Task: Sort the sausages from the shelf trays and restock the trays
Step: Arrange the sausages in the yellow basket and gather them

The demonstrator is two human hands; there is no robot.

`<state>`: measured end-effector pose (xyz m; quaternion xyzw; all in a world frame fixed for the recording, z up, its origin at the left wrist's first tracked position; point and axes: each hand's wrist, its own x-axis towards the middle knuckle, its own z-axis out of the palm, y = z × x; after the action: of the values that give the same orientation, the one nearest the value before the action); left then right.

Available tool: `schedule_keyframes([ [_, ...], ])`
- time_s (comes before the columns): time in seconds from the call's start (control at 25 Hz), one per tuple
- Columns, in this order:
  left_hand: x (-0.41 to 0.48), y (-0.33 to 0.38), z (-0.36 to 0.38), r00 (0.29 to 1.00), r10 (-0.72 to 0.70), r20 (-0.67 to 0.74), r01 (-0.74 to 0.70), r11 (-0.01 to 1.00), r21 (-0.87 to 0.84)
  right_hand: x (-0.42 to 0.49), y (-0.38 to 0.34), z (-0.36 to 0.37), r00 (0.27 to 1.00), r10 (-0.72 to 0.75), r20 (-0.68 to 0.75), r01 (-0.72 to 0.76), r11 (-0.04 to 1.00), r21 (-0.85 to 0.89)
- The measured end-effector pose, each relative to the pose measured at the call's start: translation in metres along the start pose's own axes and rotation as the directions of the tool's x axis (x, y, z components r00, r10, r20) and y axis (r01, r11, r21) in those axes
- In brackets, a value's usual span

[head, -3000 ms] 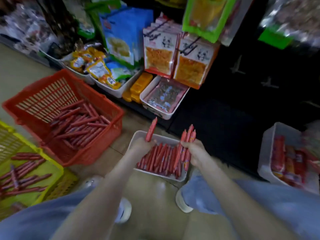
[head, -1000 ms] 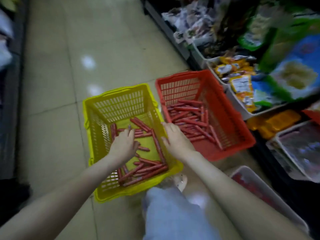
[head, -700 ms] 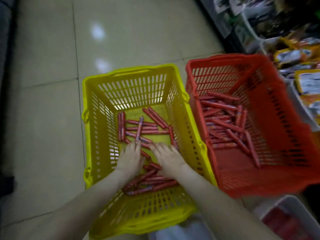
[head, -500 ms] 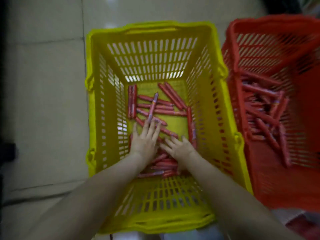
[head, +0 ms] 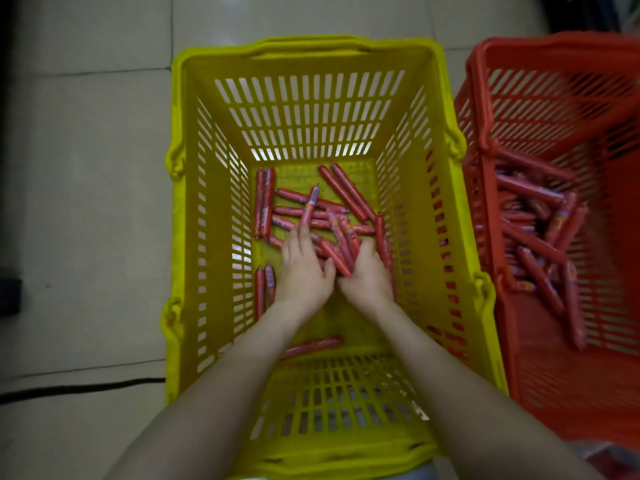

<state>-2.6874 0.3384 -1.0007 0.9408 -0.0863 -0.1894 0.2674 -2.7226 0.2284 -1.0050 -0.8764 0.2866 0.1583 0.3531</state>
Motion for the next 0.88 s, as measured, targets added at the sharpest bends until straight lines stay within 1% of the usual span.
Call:
schedule_keyframes([
  [0.04, 0.004, 0.006, 0.0, 0.992, -0.127, 0.013, 0.124, 0.938, -0.323, 0.002, -0.005, -0.005, 0.999, 0.035, -0.006, -0.033, 0.974, 0.224],
  [0.08, 0.009, 0.013, -0.001, 0.969, -0.217, 0.12, 0.245, 0.768, -0.591, 0.002, -0.012, -0.01, 0.999, 0.023, 0.026, -0.031, 0.911, 0.412],
  [0.12, 0.011, 0.019, -0.005, 0.932, -0.232, 0.277, 0.36, 0.548, -0.755, 0.003, -0.018, -0.012, 0.997, -0.018, 0.075, -0.026, 0.834, 0.551],
  [0.16, 0.013, 0.022, -0.008, 0.898, -0.19, 0.397, 0.44, 0.395, -0.806, 0.004, -0.022, -0.012, 0.989, -0.068, 0.128, -0.03, 0.769, 0.639],
  [0.2, 0.015, 0.022, -0.013, 0.877, -0.153, 0.456, 0.48, 0.33, -0.813, 0.005, -0.024, -0.01, 0.98, -0.101, 0.172, -0.044, 0.733, 0.679],
  [0.28, 0.016, 0.014, -0.019, 0.845, -0.086, 0.527, 0.531, 0.239, -0.813, 0.004, -0.029, -0.008, 0.967, -0.106, 0.232, -0.113, 0.636, 0.764],
  [0.36, 0.012, 0.004, -0.021, 0.793, -0.004, 0.609, 0.604, 0.139, -0.785, 0.001, -0.032, -0.012, 0.951, -0.075, 0.3, -0.232, 0.468, 0.853],
  [0.4, 0.01, -0.001, -0.021, 0.782, 0.01, 0.623, 0.62, 0.091, -0.78, 0.001, -0.031, -0.014, 0.939, -0.077, 0.336, -0.278, 0.408, 0.87],
  [0.44, 0.009, -0.004, -0.021, 0.78, 0.016, 0.626, 0.624, 0.045, -0.78, 0.001, -0.03, -0.015, 0.924, -0.089, 0.373, -0.314, 0.383, 0.869],
  [0.48, 0.007, -0.006, -0.021, 0.781, 0.012, 0.624, 0.624, 0.009, -0.781, 0.0, -0.028, -0.016, 0.905, -0.107, 0.411, -0.348, 0.37, 0.862],
  [0.56, 0.006, -0.008, -0.02, 0.781, 0.0, 0.624, 0.624, -0.027, -0.781, 0.001, -0.023, -0.015, 0.873, -0.133, 0.468, -0.396, 0.367, 0.842],
  [0.68, 0.007, -0.007, -0.02, 0.799, 0.009, 0.602, 0.602, 0.002, -0.799, 0.003, -0.017, -0.017, 0.845, -0.186, 0.501, -0.401, 0.399, 0.824],
  [0.76, 0.007, -0.003, -0.025, 0.818, 0.035, 0.574, 0.574, 0.021, -0.819, 0.003, -0.016, -0.02, 0.843, -0.209, 0.496, -0.392, 0.392, 0.832],
  [0.88, 0.008, 0.011, -0.041, 0.847, 0.042, 0.53, 0.527, 0.061, -0.848, -0.003, -0.026, -0.033, 0.88, -0.189, 0.436, -0.356, 0.344, 0.869],
])
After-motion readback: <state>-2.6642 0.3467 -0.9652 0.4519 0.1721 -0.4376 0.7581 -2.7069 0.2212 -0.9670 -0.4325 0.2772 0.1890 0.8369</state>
